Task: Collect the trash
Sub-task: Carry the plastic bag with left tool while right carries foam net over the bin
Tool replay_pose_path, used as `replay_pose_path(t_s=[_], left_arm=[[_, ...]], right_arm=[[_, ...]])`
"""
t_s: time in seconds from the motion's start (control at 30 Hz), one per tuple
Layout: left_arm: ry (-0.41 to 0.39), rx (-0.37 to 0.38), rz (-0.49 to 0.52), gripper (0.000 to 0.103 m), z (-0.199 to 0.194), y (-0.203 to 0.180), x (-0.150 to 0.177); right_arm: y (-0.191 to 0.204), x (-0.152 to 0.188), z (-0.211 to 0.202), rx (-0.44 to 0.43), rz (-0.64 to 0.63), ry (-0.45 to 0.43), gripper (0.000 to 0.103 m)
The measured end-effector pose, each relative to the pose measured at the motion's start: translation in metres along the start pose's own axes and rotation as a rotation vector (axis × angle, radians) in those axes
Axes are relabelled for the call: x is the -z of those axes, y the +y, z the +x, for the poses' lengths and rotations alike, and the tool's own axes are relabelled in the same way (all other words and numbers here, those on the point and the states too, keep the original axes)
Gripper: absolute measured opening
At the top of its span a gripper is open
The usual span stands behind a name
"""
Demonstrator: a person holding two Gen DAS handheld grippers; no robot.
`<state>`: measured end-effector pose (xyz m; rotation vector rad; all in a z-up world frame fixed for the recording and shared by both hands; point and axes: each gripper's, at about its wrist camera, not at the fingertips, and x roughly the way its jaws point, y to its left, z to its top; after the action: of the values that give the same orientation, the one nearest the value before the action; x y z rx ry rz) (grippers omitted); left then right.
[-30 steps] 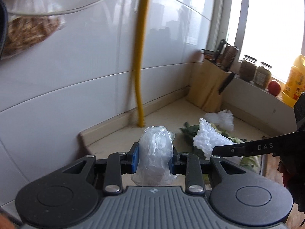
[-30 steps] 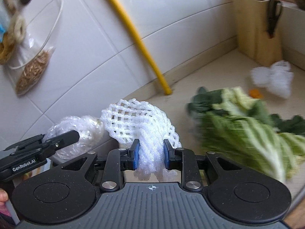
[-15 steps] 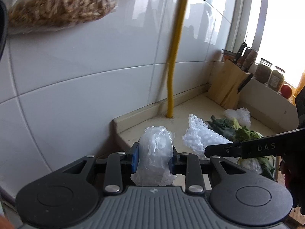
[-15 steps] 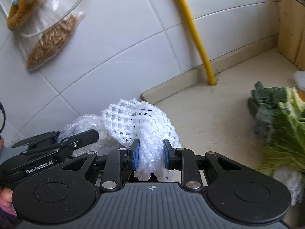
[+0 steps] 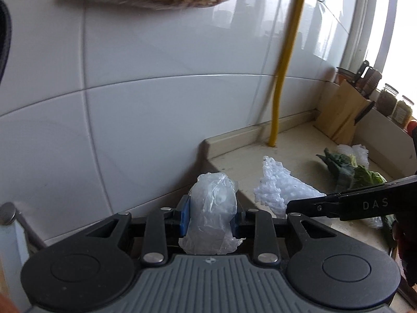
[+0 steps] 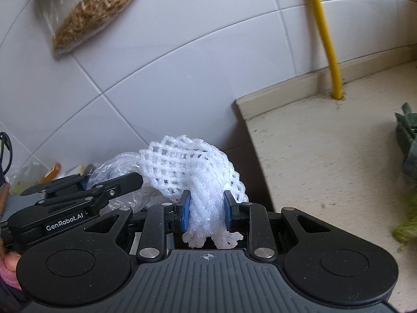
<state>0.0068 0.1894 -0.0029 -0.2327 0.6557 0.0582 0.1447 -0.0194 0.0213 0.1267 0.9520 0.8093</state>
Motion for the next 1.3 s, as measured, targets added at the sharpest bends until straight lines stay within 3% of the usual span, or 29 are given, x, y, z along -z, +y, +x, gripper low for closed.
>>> replay_pose_path(t_s=[0.37, 0.63, 1.1, 1.3], left_arm=[[-0.031, 0.007, -0.012, 0.027, -0.011, 0.024, 0.006], [-0.059, 0.027, 0.047, 0.027, -0.004, 0.031, 0.006], [0.016, 0.078, 0.045, 0.027, 0.014, 0.033, 0.029], [0.040, 0.057, 0.036, 0.027, 0.023, 0.038, 0.033]], right_arm=[[0.028, 0.004, 0.011, 0.008, -0.026, 0.013, 0.032], [0.040, 0.013, 0.008, 0.043, -0.018, -0.019, 0.032], [0.045, 0.024, 0.026, 0.075, 0.025, 0.021, 0.032], [0.042, 0.025, 0.027, 0.084, 0.056, 0.021, 0.032]])
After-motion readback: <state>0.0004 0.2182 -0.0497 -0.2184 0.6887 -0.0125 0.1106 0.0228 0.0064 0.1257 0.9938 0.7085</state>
